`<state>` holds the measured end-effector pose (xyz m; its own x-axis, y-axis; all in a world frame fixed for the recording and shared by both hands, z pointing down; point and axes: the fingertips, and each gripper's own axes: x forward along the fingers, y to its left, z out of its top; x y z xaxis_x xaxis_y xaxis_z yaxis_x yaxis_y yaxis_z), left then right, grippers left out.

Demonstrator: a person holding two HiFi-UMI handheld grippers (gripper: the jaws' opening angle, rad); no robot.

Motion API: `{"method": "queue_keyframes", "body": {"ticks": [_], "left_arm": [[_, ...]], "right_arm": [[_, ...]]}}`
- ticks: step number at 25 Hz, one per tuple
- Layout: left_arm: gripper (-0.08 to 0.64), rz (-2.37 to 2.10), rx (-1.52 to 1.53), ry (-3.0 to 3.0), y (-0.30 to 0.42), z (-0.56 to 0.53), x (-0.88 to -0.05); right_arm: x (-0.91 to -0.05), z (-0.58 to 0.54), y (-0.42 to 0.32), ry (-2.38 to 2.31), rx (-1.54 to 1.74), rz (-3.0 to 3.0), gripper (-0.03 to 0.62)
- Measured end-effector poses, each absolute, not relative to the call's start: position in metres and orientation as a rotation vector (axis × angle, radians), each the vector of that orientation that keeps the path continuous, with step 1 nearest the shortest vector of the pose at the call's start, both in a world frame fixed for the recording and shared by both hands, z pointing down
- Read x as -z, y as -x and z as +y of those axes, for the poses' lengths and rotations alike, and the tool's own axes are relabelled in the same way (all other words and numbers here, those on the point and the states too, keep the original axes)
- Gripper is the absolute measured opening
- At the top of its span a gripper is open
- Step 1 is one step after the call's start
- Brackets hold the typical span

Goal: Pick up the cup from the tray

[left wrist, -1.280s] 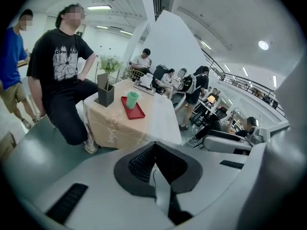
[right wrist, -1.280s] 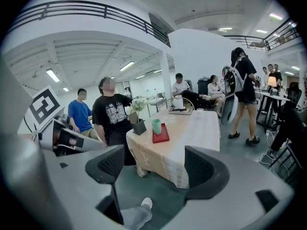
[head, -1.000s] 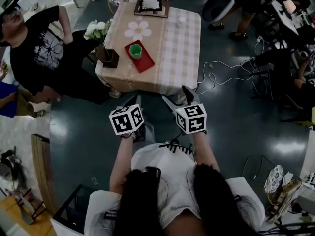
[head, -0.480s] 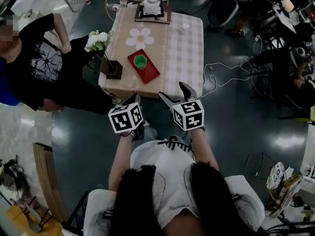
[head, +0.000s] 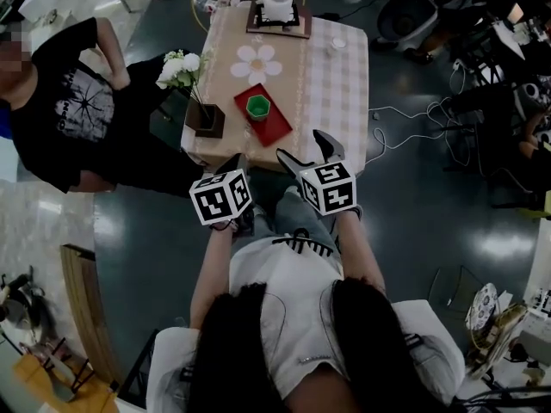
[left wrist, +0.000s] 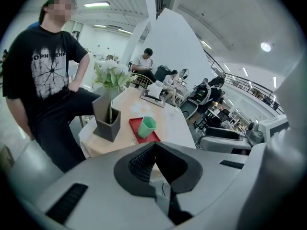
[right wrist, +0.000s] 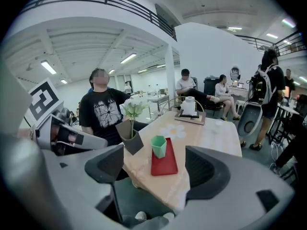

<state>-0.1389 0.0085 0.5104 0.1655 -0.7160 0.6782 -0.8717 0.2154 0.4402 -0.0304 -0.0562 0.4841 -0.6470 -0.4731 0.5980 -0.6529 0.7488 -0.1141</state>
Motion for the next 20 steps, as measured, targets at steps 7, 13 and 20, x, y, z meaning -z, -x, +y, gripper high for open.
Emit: {"method": "queue_keyframes", "body": {"ticks": [7,13,20], "left_arm": [[0.008,-1.606,-0.202,-1.508,0.158,-0.014,-0.515],[0.008,-1.624,-0.218,-1.47,0.173,-0.038,-0.521],[0.008,-1.62,-0.224,-1.407,0.18,-0.06,-0.537]], "right_arm": [[-0.494,-0.085,0.062,-0.762,-0.384,-2.397,0.385],[-0.515,-0.108,0.093,-0.645,-0.405,-2.376,0.385],[-0.545,-0.13,0.126,-0.502,-0.374,-2.306,0.387]]}}
